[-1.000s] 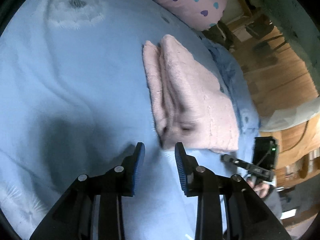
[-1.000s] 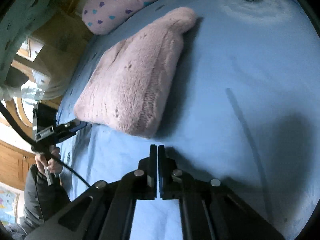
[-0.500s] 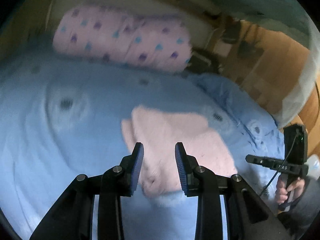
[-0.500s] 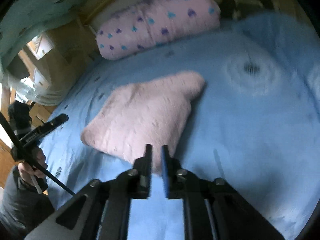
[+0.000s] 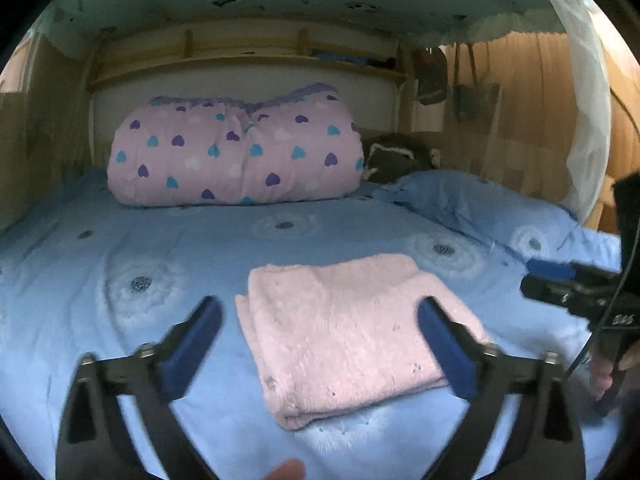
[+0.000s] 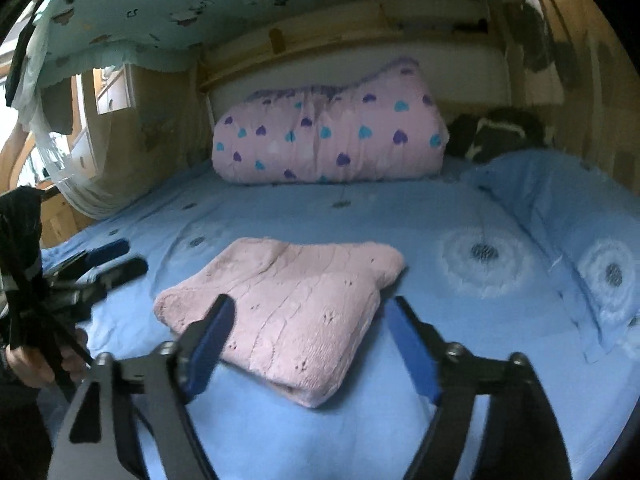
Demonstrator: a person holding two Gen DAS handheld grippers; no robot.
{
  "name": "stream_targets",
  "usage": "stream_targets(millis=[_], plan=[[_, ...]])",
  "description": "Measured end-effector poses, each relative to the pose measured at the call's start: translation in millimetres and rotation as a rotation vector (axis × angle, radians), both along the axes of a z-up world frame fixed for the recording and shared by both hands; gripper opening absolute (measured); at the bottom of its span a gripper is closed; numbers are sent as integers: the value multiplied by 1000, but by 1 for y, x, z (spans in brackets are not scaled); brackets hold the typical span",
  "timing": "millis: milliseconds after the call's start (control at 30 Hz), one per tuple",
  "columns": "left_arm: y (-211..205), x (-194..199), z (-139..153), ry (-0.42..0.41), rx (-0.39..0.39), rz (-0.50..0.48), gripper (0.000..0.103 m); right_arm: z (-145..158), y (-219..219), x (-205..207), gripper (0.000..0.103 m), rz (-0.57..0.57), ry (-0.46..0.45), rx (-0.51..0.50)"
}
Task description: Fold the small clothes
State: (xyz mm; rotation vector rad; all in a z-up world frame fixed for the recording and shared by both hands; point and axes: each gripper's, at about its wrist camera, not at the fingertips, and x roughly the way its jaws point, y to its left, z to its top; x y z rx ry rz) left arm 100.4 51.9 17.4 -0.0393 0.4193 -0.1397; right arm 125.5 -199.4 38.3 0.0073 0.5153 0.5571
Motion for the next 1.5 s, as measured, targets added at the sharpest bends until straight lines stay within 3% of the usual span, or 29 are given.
stream_targets(millis=[167,300,367,1500], plan=[[-11,10,-37,105,-16,-21,99,-23,15,-12,103,42,-36,-40],[-3,22,-50,181,-53,18,99,-47,22,-13,103,83,-4,-70],[1,19,-52,177,-83,23,99,-48,22,-11,103,93,7,-69],[2,16,-55,195,-61,18,99,-55,19,-2,103,103,56,-69]])
